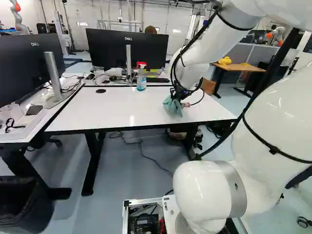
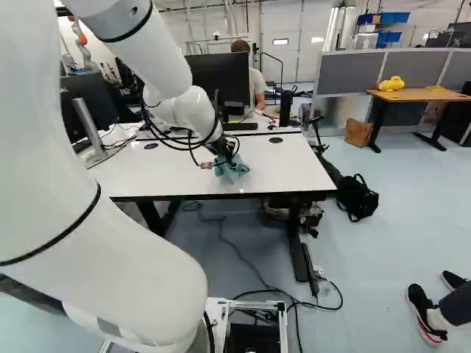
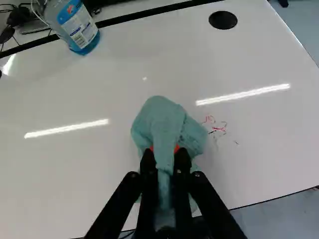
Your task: Clean the table with the green towel
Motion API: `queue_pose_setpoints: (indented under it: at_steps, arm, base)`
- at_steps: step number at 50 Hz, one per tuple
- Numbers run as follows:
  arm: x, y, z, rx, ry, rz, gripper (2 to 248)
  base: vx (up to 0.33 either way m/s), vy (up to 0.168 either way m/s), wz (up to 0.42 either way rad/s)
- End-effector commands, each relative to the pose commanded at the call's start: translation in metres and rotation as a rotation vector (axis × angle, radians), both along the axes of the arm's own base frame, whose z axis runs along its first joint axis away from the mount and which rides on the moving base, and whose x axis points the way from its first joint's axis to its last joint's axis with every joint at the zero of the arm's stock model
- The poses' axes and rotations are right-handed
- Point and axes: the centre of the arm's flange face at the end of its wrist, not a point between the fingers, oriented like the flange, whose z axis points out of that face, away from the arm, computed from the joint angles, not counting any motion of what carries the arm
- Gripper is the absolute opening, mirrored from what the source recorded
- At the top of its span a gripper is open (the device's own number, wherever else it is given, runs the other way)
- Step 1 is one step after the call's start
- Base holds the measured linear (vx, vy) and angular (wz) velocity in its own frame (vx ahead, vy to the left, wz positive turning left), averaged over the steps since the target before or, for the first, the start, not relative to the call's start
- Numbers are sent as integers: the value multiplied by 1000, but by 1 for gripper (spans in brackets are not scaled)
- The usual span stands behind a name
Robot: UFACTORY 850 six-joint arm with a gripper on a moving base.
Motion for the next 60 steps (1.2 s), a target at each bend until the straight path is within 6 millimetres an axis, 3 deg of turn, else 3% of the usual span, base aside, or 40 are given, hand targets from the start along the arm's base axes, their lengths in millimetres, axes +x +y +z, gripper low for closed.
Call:
queue_pose_setpoints:
  at_steps: [32, 60]
  arm:
    - [1, 51, 0, 0, 0, 121, 37]
    - [0, 53, -1, 43, 18, 83, 37]
  base:
    - [0, 0, 0]
    - [0, 0, 0]
